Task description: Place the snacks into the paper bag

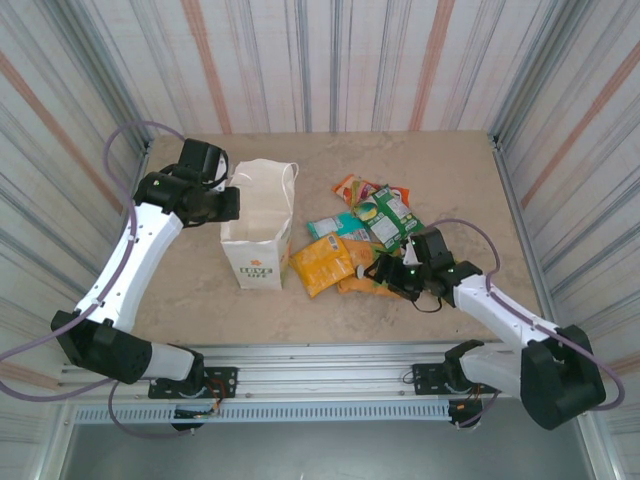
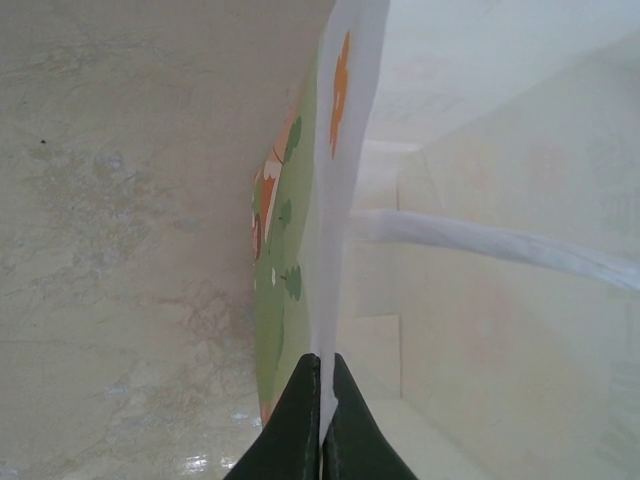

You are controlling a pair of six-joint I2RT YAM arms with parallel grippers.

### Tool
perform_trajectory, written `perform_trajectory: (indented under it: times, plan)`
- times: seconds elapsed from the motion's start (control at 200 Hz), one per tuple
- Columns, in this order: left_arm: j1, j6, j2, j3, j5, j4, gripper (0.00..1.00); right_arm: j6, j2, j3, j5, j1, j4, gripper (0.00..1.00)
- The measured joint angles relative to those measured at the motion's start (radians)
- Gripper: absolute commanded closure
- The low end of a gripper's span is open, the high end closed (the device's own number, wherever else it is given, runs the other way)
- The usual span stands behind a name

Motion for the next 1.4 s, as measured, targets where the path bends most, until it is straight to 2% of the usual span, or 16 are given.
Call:
perform_trajectory:
  times: [0.16, 0.311, 0.506, 0.857, 1.052, 1.398]
  plan:
    - [0.0, 0.0, 0.0, 0.0, 0.007, 0.0, 1.0, 0.002, 0.079, 0.018, -0.04, 0.001, 0.037, 0.16]
    - [0.0, 0.0, 0.0, 0.0, 0.007, 0.0, 1.0, 0.028, 0.087, 0.039, -0.053, 0.105, 0.103, 0.18]
    - [0.0, 0.0, 0.0, 0.0, 0.009, 0.004, 1.0, 0.156, 0.086, -0.002, -0.022, 0.219, 0.272, 0.25]
    - [0.0, 0.0, 0.0, -0.002, 0.034, 0.023, 1.0, 0.302, 0.254, -0.035, 0.0, 0.247, 0.515, 0.26]
    - [0.0, 0.0, 0.0, -0.01, 0.033, 0.025, 1.0, 0.335, 0.239, -0.04, 0.015, 0.247, 0.508, 0.25]
    - [0.0, 0.004, 0.0, -0.011, 0.033, 0.025, 1.0, 0.452, 0.003, -0.158, 0.045, 0.249, 0.338, 0.22]
